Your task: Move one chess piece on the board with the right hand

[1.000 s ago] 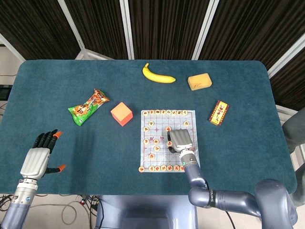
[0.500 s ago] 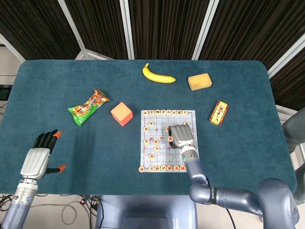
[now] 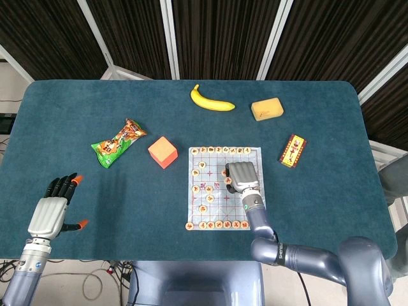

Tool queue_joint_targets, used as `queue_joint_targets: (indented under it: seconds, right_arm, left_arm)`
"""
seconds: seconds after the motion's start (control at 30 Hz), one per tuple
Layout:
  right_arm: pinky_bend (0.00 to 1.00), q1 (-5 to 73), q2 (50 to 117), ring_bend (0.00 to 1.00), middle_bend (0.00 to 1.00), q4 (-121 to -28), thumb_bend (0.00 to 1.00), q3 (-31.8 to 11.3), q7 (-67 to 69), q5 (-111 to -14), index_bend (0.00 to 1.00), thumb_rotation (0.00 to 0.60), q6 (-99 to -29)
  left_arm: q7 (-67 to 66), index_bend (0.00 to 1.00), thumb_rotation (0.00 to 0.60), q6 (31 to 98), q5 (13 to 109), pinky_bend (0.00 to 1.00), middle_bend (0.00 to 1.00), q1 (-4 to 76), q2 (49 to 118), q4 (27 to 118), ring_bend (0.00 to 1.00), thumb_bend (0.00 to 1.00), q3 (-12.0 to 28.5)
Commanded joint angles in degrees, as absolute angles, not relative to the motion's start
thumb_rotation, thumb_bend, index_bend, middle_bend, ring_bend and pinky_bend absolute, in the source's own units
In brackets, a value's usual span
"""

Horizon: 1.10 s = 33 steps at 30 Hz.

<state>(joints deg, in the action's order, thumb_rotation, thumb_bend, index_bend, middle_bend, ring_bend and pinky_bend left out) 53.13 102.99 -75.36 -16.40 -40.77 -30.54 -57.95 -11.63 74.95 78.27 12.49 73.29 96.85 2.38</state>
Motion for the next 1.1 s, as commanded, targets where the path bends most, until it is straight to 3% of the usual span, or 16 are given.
queue_joint_targets:
  seconds: [0.03,0.47,1.1]
  right_arm:
    - [0.90,53.3,103.2,1.00,1.00,-75.0,0.41,-16.5,-40.6,-30.8,0.52,0.600,-57.7]
    - [0.90,53.2,103.7,1.00,1.00,-74.4,0.41,-16.5,-40.3,-30.7,0.52,0.600,-58.0]
    - [0.90,52.9,103.6,1.00,1.00,-76.0,0.41,-16.3,-41.6,-30.5,0.39,0.600,-59.8]
  left_arm:
    - [-11.7,0.00,0.600,74.9,78.3,0.00,0.00,12.5,73.3,96.8,0.00,0.00,2.3]
    - [-11.6,0.00,0.600,75.1,78.3,0.00,0.00,12.5,73.4,97.0,0.00,0.00,2.3]
    - [-11.7,0.00,0.600,75.1,78.2,0.00,0.00,12.5,73.4,97.2,0.00,0.00,2.3]
